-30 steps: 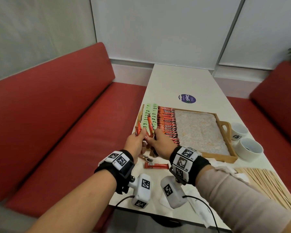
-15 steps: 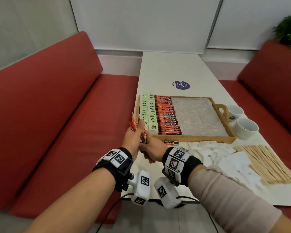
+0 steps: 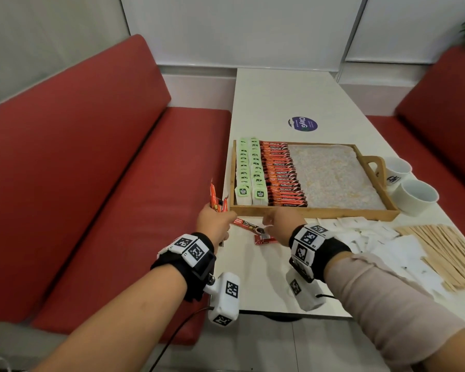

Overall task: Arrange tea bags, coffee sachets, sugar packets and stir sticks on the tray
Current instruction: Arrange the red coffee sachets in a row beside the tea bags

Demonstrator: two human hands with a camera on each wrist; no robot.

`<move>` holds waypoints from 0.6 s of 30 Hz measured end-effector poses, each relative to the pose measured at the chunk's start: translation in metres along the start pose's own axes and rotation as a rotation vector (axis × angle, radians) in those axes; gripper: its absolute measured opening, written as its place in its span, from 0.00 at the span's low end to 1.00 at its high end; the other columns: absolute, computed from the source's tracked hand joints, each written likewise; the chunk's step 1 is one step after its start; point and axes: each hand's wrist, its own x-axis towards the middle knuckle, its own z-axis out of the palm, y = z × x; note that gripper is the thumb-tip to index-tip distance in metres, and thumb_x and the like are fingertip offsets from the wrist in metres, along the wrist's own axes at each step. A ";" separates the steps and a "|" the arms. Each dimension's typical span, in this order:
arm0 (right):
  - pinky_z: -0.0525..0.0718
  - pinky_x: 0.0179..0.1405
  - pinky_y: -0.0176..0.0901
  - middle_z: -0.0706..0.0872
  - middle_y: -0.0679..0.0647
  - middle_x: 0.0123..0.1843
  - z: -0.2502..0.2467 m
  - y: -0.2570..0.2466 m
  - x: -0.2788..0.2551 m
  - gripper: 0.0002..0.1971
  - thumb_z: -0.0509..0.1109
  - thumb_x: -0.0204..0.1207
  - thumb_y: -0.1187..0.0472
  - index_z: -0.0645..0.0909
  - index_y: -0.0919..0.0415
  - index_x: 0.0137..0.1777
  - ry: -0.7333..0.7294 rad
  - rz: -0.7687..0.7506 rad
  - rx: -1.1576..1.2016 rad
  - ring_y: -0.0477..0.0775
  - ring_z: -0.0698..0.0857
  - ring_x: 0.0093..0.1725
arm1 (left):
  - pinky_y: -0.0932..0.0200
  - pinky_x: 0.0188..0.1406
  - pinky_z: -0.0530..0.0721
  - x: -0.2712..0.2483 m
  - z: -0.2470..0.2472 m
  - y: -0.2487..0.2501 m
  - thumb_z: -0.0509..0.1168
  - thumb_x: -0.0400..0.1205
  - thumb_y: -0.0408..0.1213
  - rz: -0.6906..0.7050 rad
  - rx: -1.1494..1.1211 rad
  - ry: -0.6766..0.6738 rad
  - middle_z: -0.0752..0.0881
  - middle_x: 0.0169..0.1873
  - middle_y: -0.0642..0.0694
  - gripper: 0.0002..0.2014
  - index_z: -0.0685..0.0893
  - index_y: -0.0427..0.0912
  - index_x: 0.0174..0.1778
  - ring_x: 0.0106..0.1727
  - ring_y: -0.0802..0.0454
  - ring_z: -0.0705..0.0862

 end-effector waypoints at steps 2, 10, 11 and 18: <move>0.77 0.64 0.42 0.84 0.52 0.65 0.004 -0.003 0.002 0.15 0.69 0.78 0.57 0.82 0.55 0.64 -0.020 0.002 -0.040 0.53 0.81 0.64 | 0.60 0.21 0.65 0.003 -0.001 -0.004 0.67 0.74 0.25 -0.027 0.048 -0.021 0.68 0.24 0.47 0.13 0.69 0.43 0.37 0.22 0.52 0.64; 0.81 0.45 0.44 0.85 0.56 0.53 0.021 -0.022 0.015 0.10 0.71 0.76 0.59 0.84 0.61 0.54 -0.049 0.064 -0.234 0.57 0.85 0.49 | 0.63 0.18 0.76 0.004 0.004 -0.004 0.62 0.81 0.28 -0.108 -0.055 -0.074 0.77 0.24 0.45 0.06 0.75 0.39 0.38 0.20 0.52 0.76; 0.81 0.46 0.44 0.84 0.56 0.53 0.023 -0.022 0.016 0.10 0.71 0.76 0.60 0.83 0.61 0.54 -0.047 0.063 -0.247 0.57 0.85 0.51 | 0.62 0.19 0.80 0.004 0.005 -0.003 0.61 0.82 0.29 -0.129 -0.100 -0.084 0.77 0.25 0.45 0.05 0.75 0.38 0.40 0.20 0.53 0.79; 0.84 0.50 0.45 0.85 0.56 0.54 0.020 -0.015 0.018 0.09 0.66 0.78 0.61 0.82 0.60 0.55 0.000 0.063 -0.127 0.57 0.85 0.52 | 0.59 0.25 0.86 0.008 0.007 -0.006 0.67 0.82 0.38 -0.114 -0.095 -0.070 0.75 0.30 0.47 0.05 0.78 0.41 0.44 0.26 0.55 0.80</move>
